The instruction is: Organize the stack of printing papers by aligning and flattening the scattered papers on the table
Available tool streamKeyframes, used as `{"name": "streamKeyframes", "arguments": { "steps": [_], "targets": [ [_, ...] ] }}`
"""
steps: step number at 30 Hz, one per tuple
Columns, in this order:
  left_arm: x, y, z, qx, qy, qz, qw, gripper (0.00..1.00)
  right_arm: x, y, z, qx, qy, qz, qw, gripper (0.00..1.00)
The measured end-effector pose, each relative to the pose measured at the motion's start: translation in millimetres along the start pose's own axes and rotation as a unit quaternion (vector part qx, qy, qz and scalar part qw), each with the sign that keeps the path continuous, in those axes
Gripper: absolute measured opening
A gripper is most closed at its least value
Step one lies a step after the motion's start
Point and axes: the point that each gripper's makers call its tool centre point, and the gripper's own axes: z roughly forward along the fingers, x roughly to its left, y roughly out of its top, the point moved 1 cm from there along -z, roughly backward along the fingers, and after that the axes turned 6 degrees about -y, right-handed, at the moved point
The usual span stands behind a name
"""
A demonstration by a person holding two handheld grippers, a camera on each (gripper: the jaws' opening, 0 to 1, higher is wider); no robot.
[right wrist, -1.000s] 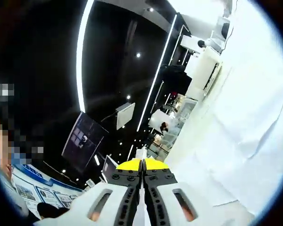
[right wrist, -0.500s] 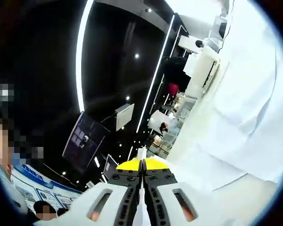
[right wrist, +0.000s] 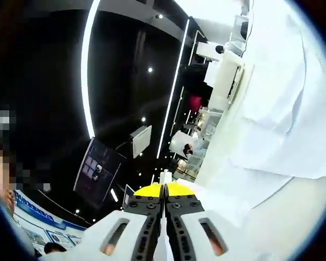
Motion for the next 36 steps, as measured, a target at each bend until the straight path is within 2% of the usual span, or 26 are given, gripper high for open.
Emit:
{"name": "streamKeyframes", "arguments": {
  "steps": [7, 24, 30, 32, 36],
  "targets": [
    [1.7, 1.8, 0, -0.009, 0.005, -0.005, 0.9999, 0.18, 4, -0.4, -2, -0.008, 0.003, 0.003, 1.0, 0.0],
    [2.5, 4.9, -1, -0.023, 0.009, -0.007, 0.9997, 0.16, -14, -7.6, -7, -0.019, -0.024, 0.043, 0.9986, 0.0],
    [3.6, 4.8, -1, -0.022, 0.011, -0.004, 0.9997, 0.11, -18, -7.0, -6, -0.018, -0.026, 0.041, 0.9987, 0.0],
    [1.8, 6.6, -2, -0.029, 0.007, 0.0, 0.9996, 0.07, -19, -6.8, -6, -0.019, -0.027, 0.041, 0.9986, 0.0],
    [1.2, 9.2, -1, -0.038, 0.006, -0.003, 0.9993, 0.06, -20, -7.9, -5, -0.016, -0.025, 0.044, 0.9986, 0.0]
  ]
}}
